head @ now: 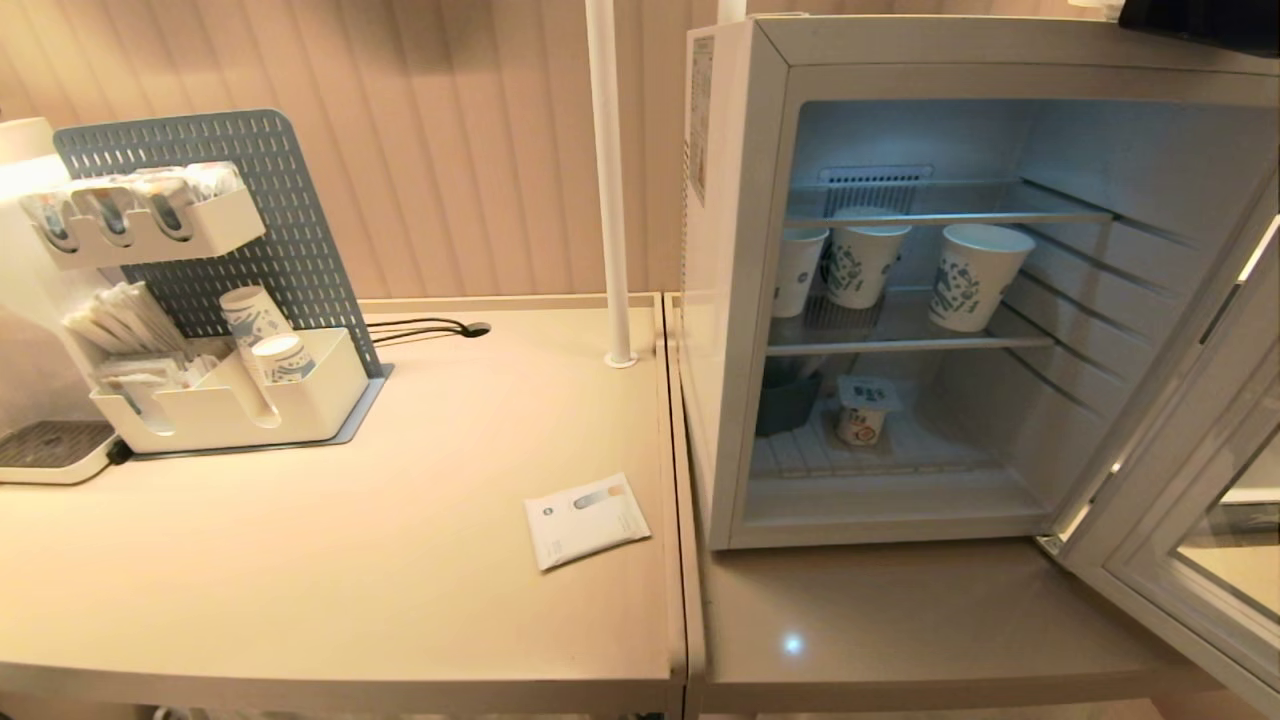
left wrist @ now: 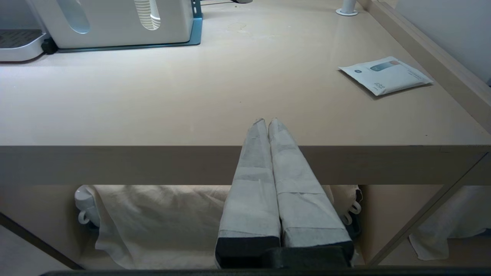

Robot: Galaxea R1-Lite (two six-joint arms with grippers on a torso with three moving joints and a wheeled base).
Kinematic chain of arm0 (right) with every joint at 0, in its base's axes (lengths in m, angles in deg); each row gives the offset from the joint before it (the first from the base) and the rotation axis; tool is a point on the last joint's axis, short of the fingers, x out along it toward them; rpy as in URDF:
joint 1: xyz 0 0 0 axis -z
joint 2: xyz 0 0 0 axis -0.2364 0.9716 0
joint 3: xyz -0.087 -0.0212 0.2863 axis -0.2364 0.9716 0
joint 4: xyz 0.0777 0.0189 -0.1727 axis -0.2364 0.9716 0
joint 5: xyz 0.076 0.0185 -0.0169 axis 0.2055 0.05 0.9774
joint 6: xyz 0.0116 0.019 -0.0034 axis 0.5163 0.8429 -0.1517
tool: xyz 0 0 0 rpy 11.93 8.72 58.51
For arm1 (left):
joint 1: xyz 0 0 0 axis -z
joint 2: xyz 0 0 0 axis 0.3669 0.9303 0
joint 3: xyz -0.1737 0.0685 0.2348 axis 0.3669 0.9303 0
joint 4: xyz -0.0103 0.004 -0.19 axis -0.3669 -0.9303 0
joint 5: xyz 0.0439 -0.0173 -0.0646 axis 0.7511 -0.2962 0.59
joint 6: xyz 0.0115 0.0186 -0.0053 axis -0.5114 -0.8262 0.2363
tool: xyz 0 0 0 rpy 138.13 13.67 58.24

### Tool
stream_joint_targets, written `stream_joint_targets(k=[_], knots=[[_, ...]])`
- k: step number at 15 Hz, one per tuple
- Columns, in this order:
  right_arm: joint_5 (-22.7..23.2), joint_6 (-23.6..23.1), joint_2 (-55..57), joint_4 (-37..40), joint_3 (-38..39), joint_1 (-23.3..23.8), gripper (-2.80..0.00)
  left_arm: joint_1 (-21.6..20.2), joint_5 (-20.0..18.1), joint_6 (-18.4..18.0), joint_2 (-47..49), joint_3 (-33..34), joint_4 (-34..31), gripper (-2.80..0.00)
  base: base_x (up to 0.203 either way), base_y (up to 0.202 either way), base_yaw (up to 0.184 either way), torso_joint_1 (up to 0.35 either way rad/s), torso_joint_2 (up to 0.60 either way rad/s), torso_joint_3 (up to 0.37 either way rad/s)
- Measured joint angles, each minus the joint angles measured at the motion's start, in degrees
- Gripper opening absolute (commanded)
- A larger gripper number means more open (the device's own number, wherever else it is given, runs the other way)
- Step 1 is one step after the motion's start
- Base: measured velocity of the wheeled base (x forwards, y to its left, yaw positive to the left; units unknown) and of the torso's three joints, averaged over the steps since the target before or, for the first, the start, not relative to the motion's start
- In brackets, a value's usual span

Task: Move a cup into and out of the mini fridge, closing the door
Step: Place the yoghurt on the freezer

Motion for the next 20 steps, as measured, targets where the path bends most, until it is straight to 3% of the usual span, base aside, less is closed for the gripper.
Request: stream_joint_targets(k=[14, 15, 20], knots=[[0.77, -0.25, -1.34, 1.43, -0.16, -1.04, -2.8, -0.06, 0.0, 0.01, 0.0, 0.0, 0.0, -2.8, 0.0, 0.0, 0.0, 0.0, 0.0, 0.0], [0.33, -0.26, -1.16, 1.68, -0.57, -1.05, 0.0, -0.06, 0.0, 0.01, 0.0, 0.0, 0.0, -2.8, 0.0, 0.0, 0.0, 0.0, 0.0, 0.0], [-1.78, -1.55, -0.09, 2.81, -1.68, -1.11, 0.0, -0.06, 0.0, 0.01, 0.0, 0.0, 0.02, -2.8, 0.0, 0.0, 0.0, 0.0, 0.0, 0.0]])
